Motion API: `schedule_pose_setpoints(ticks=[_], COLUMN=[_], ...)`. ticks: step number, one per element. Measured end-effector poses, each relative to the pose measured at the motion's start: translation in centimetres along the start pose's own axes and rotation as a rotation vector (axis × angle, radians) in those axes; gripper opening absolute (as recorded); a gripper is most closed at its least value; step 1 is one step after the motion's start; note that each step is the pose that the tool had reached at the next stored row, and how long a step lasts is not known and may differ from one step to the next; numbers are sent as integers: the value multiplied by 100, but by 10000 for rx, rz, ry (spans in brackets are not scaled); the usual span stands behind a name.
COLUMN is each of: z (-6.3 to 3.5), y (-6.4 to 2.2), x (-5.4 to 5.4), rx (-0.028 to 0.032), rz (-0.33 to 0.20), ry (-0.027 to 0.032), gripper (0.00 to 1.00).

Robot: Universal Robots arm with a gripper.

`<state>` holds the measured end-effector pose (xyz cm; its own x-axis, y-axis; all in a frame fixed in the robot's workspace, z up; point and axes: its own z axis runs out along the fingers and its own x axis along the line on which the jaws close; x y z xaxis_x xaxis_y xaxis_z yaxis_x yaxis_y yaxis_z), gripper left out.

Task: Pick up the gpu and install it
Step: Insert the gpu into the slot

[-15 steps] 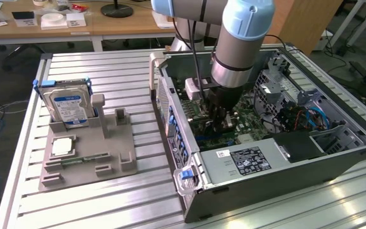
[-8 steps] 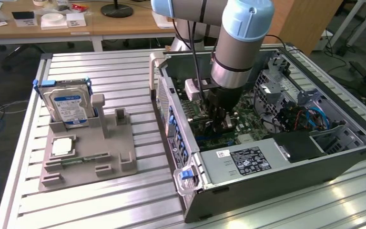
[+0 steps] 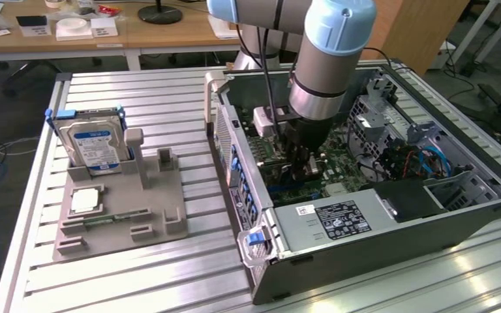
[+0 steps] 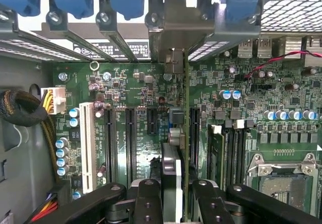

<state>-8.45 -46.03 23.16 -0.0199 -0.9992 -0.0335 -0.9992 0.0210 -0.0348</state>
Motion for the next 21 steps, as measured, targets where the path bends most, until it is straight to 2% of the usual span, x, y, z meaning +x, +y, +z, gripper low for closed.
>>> schedule_pose_setpoints(ticks=[4,10,21], z=[-5,-6,31], y=[0,0,2], x=[0,5,7], rx=[2,3,-2], rz=[1,94,106], ry=[7,96,105], gripper=[28,28,28])
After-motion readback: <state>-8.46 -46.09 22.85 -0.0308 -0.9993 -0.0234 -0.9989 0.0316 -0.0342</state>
